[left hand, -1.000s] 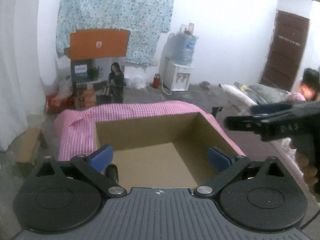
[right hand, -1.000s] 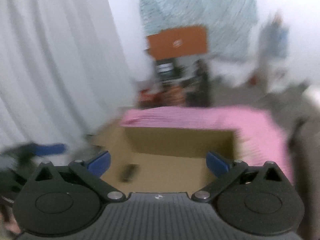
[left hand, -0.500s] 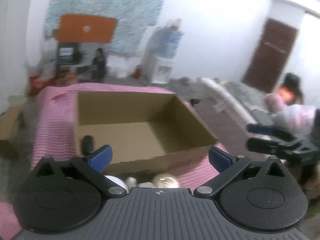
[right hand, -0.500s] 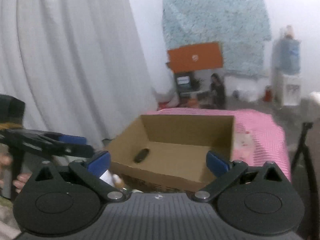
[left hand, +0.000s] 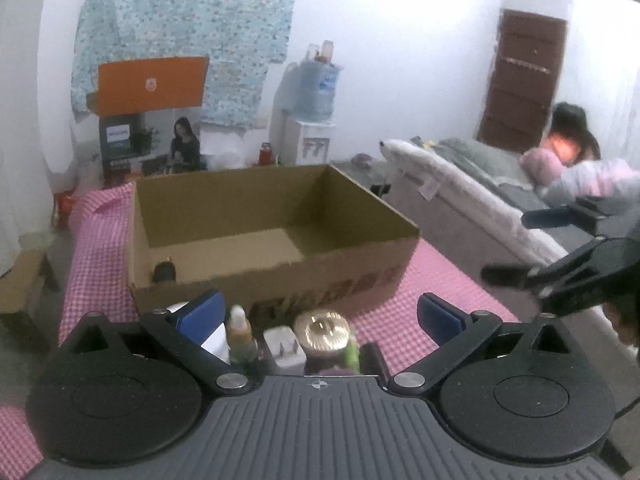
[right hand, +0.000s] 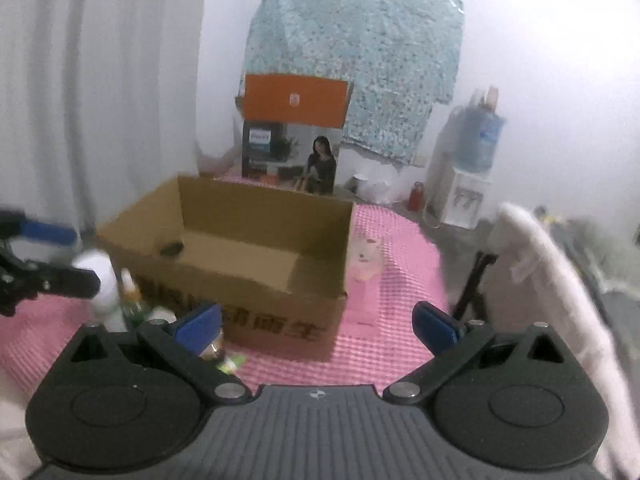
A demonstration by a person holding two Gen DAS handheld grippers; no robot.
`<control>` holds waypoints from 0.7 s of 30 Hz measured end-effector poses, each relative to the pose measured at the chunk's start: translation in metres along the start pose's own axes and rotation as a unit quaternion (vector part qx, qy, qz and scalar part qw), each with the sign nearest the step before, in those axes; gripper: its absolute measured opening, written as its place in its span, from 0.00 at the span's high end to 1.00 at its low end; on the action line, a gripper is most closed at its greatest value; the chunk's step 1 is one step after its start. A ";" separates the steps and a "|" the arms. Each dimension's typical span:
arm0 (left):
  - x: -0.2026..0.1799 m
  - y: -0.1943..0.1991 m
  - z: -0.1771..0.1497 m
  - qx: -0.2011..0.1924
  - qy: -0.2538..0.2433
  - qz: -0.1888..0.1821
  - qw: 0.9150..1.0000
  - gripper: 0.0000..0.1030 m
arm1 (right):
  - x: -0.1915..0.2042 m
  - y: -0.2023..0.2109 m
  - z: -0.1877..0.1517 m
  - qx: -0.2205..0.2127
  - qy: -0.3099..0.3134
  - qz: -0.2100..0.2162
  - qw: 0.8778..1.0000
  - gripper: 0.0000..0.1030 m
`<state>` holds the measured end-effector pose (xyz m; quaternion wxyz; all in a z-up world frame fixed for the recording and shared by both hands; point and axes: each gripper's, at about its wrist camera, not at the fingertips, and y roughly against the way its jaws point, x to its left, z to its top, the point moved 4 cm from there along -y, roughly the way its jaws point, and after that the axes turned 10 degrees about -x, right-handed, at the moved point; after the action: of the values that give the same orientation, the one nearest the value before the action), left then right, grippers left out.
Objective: Organize rigid objects
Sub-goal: 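Move the right gripper back to the objects on the table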
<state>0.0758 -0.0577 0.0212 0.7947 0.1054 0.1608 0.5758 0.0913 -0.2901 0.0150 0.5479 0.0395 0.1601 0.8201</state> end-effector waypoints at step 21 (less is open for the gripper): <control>-0.024 -0.002 -0.069 0.056 -0.102 -0.010 0.993 0.05 | 0.056 -0.002 -0.064 0.017 -0.006 -0.014 1.000 0.01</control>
<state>0.0450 -0.0826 -0.0405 0.8057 0.2064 0.1118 0.5437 0.0557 -0.2521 -0.0525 0.5597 0.0517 0.1713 0.8092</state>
